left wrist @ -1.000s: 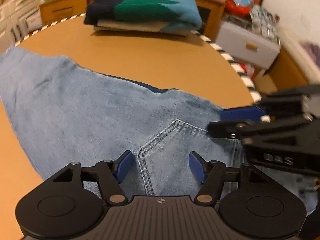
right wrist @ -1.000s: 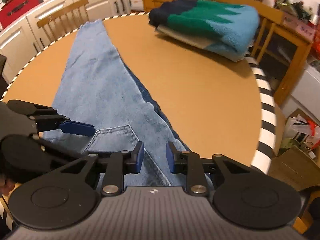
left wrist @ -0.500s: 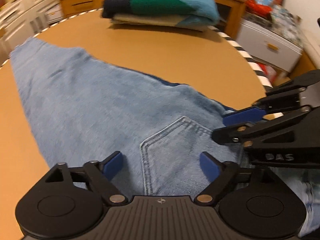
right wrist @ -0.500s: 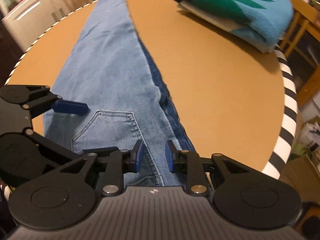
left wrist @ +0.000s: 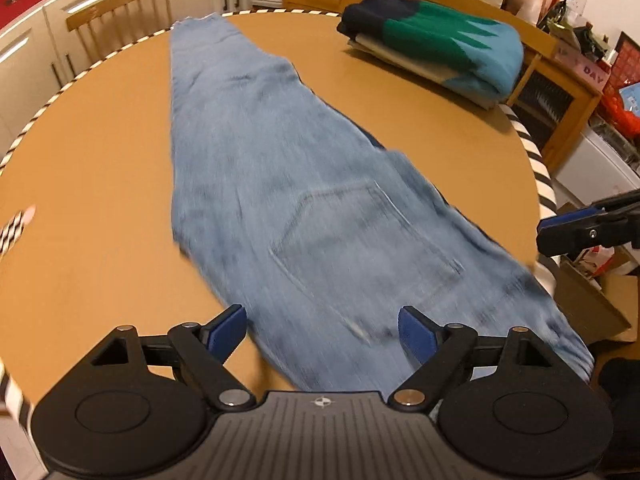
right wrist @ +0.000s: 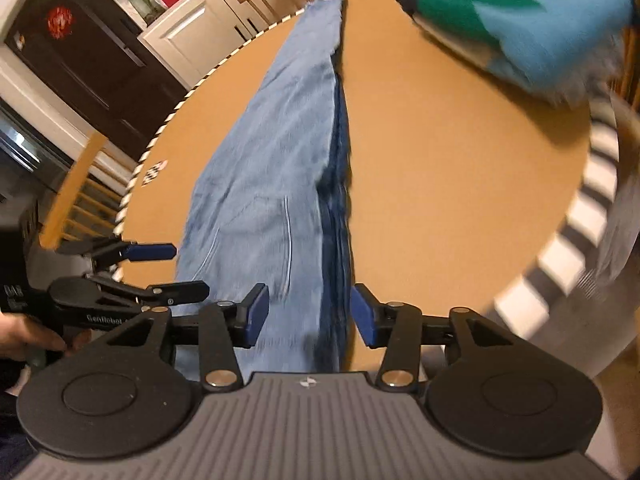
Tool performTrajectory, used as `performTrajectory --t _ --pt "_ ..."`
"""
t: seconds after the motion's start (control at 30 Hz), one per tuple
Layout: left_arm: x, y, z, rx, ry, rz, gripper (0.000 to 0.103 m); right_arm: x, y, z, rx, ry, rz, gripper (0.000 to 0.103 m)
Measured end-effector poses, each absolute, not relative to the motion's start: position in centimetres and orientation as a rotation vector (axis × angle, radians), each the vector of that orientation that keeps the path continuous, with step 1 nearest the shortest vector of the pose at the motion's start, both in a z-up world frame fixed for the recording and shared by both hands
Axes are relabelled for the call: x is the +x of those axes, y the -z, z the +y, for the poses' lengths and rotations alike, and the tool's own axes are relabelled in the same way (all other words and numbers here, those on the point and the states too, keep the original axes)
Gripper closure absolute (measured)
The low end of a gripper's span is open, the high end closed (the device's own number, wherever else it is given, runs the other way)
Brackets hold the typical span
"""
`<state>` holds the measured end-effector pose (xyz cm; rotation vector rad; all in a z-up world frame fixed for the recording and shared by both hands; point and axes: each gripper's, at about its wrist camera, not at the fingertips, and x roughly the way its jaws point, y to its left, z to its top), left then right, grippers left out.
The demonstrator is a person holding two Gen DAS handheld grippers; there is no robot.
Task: Fold clothes
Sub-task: 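Grasp the jeans leg cuffs with the right gripper and lift them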
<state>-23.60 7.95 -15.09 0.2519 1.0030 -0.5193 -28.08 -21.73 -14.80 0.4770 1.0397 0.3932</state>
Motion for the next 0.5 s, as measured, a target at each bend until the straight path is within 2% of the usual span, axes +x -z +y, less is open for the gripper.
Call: performTrajectory --t 0.17,0.3,0.5 --pt "-26.2 15.2 7.1 0.238 0.513 1.004 0.020 -29.9 16.9 -23.0 0.586 -0.419 1.103 0.053" --pt "-27.5 15.6 6.0 0.235 0.519 1.004 0.020 -29.5 18.5 -22.8 0.659 -0.458 1.194 0.047" --pt "-29.4 16.1 4.4 0.231 0.527 1.005 0.019 -28.1 19.6 -23.6 0.749 -0.519 1.298 0.045"
